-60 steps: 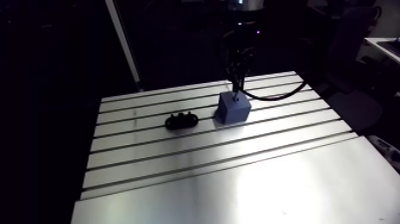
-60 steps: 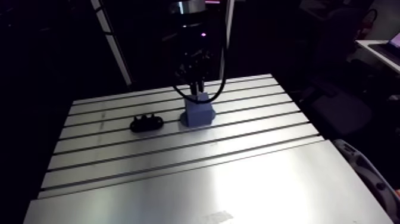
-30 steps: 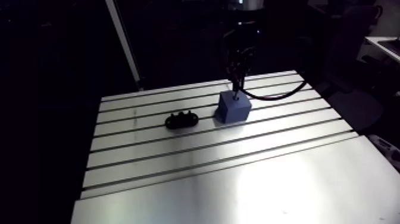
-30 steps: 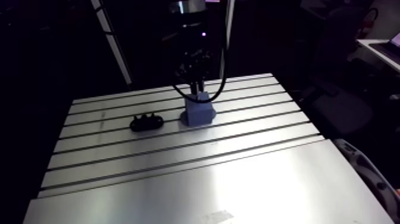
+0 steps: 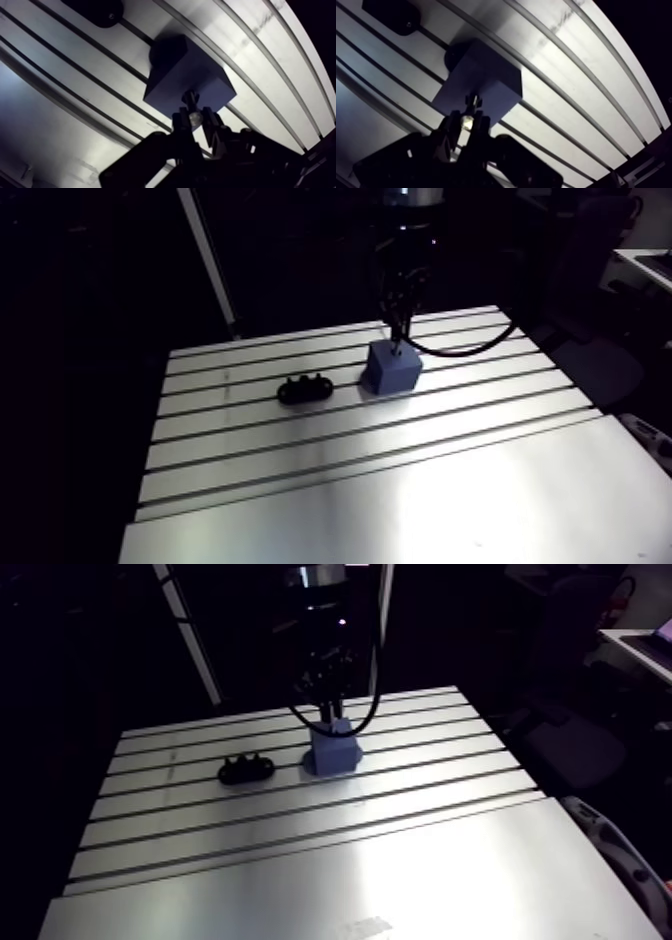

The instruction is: Pick up the M10 bolt and insert it into the hex recess until seated.

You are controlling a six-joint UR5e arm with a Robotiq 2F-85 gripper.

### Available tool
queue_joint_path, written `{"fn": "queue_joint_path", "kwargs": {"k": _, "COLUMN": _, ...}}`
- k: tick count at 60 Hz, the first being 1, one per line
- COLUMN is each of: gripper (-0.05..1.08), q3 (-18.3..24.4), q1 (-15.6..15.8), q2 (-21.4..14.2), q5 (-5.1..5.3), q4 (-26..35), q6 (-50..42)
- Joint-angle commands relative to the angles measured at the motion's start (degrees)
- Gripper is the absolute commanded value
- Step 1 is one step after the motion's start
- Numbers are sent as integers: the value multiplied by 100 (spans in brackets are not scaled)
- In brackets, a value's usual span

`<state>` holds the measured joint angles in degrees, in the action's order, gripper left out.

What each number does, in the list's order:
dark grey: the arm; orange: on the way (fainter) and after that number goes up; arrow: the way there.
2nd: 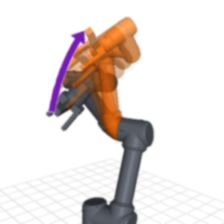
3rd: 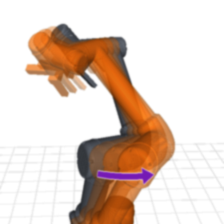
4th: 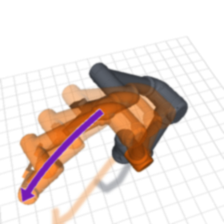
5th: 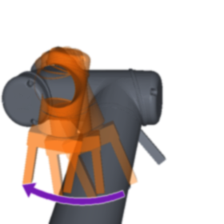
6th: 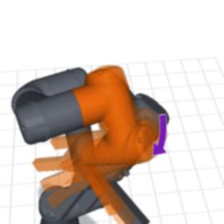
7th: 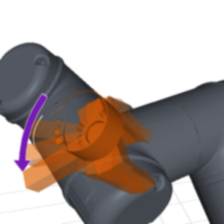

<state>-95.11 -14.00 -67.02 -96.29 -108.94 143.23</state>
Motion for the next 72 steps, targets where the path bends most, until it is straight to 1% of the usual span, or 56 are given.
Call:
{"fn": "queue_joint_path", "kwargs": {"k": 1, "gripper": 84, "q3": -3, "q1": -7, "q2": 1, "q5": 0, "q4": 0, "q6": 0}}
{"fn": "queue_joint_path", "kwargs": {"k": 61, "gripper": 84, "q3": -47, "q1": -7, "q2": 54, "q5": -8, "q4": -9, "q6": 106}}
{"fn": "queue_joint_path", "kwargs": {"k": 63, "gripper": 83, "q3": -47, "q1": -7, "q2": 54, "q5": -8, "q4": -9, "q6": 113}}
{"fn": "queue_joint_path", "kwargs": {"k": 64, "gripper": 70, "q3": -47, "q1": -7, "q2": 54, "q5": -8, "q4": -9, "q6": 107}}
{"fn": "queue_joint_path", "kwargs": {"k": 65, "gripper": 70, "q3": -47, "q1": -7, "q2": 54, "q5": -8, "q4": -9, "q6": 107}}
{"fn": "queue_joint_path", "kwargs": {"k": 66, "gripper": 45, "q3": -55, "q1": -14, "q2": 46, "q5": -8, "q4": -9, "q6": 83}}
{"fn": "queue_joint_path", "kwargs": {"k": 67, "gripper": 45, "q3": -55, "q1": -14, "q2": 46, "q5": -8, "q4": -9, "q6": 83}}
{"fn": "queue_joint_path", "kwargs": {"k": 68, "gripper": 16, "q3": -56, "q1": -15, "q2": 45, "q5": -1, "q4": -9, "q6": 72}}
{"fn": "queue_joint_path", "kwargs": {"k": 69, "gripper": 16, "q3": -56, "q1": -15, "q2": 45, "q5": -1, "q4": -9, "q6": 72}}
{"fn": "queue_joint_path", "kwargs": {"k": 70, "gripper": 3, "q3": -78, "q1": -8, "q2": 45, "q5": 0, "q4": -9, "q6": 86}}
{"fn": "queue_joint_path", "kwargs": {"k": 72, "gripper": 1, "q3": -97, "q1": -14, "q2": 37, "q5": 0, "q4": -9, "q6": 95}}
